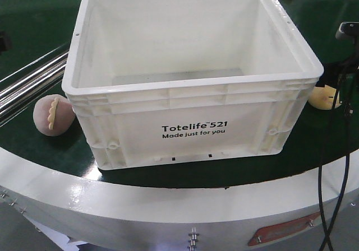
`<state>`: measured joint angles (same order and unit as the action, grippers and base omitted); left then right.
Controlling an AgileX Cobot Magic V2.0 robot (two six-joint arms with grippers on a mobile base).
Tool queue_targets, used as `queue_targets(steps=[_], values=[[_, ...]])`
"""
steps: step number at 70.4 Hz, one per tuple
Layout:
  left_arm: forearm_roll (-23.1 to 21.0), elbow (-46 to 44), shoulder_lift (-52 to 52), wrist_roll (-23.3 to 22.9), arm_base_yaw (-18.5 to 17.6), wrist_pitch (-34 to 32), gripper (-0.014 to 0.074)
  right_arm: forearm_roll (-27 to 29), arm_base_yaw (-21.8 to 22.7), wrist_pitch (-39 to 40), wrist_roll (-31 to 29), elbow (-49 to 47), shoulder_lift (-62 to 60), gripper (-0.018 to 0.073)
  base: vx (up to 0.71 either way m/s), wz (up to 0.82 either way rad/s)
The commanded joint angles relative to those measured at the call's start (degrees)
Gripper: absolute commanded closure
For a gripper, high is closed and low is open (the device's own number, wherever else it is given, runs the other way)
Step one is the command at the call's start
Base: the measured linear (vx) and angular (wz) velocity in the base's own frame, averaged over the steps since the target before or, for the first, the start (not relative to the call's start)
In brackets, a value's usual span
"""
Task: Place moving items into box and shelve
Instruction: 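Lower both grippers and grasp the pink and cream plush toys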
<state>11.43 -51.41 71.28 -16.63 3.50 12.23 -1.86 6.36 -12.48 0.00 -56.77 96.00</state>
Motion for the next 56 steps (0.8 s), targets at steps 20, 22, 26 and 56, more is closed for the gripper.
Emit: queue_targets(steps=[20,22,26,56], values=[[-0.17,-2.16,-1.42,-0.06,0.12,-3.97,0.0008,-0.94,0.33,5.75,0.0,-2.02,2.53,0.0006,0.0,0.0],[-0.17,-2.16,-1.42,-0.06,0.12,-3.97,0.0008,-0.94,0.33,6.0,0.0,-2.02,2.92,0.0012,0.0,0.0],[-0.17,-2.16,-1.42,-0.06,0.12,-3.97,0.0008,-0.94,0.33,6.19,0.0,-2.02,3.67,0.0033,0.0,0.0],[-0.17,-2.16,-1.42,-0.11,0.19,-3.39,0.0008,-0.9,0.33,4.32,-0.45,-2.02,5.37,0.0577,0.0,0.0]])
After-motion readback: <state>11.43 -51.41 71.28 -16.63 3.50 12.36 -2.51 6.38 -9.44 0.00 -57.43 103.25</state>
